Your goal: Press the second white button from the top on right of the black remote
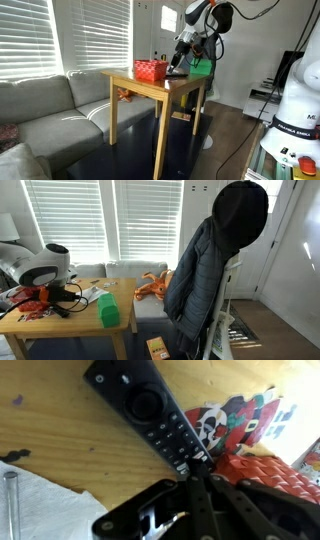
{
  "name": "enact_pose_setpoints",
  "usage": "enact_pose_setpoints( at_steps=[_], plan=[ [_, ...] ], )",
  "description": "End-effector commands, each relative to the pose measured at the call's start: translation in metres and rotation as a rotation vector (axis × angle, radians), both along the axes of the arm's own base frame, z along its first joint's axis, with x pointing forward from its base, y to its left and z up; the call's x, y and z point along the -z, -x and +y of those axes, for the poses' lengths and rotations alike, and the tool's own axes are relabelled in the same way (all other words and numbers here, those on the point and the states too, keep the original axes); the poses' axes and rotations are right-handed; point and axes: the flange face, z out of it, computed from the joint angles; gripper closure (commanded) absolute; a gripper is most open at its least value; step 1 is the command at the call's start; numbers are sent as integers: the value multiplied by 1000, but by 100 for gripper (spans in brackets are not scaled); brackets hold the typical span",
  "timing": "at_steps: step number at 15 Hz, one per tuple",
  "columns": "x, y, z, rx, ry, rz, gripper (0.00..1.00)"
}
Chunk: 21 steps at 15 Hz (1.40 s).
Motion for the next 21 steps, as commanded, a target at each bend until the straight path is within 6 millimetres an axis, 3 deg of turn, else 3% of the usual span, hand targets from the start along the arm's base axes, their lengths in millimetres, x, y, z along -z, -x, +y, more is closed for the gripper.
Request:
enact_pose_setpoints(
  at_steps=[1,13,21],
  plan=[
    [-1,-5,1,4,-29,24,100],
    [4,-7,-3,14,-22,27,100],
    [29,-10,-10,44,-37,106,100]
  ],
)
